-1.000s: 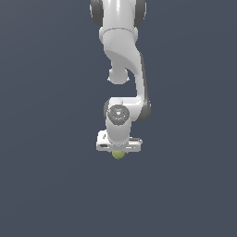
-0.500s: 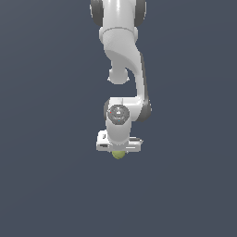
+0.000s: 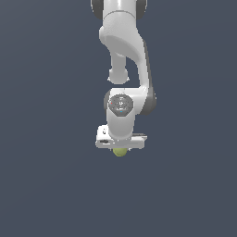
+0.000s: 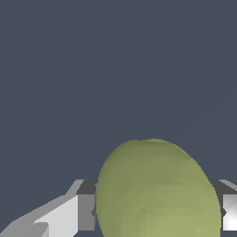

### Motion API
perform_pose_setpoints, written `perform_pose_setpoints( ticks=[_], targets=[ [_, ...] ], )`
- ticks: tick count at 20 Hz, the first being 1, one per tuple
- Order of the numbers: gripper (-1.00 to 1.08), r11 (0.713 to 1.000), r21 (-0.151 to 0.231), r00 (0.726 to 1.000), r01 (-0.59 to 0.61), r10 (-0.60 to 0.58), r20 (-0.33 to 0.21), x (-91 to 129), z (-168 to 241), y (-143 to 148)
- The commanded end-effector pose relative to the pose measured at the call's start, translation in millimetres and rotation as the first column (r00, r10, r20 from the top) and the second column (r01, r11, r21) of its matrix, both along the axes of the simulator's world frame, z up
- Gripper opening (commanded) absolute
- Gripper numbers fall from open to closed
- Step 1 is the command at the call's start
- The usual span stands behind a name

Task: Pick up the object and move it to a goal position.

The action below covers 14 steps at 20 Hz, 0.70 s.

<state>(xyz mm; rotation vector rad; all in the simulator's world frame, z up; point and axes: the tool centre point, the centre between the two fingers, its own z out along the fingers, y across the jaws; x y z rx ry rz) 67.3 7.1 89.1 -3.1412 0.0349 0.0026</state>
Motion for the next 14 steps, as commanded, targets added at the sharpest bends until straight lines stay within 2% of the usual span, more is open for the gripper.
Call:
perform_pose_setpoints(
  ticks=[1,9,14],
  targets=[
    [-1.0,1.0,0.0,1.0,0.0,0.0,0.001,3.7,22.5,3.1],
    [-1.0,1.0,0.0,1.0,0.0,0.0,0.001,18.2,104.3,14.2],
    [-1.0,1.0,0.0,1.0,0.0,0.0,0.001,25.6,139.6,19.0]
  ],
)
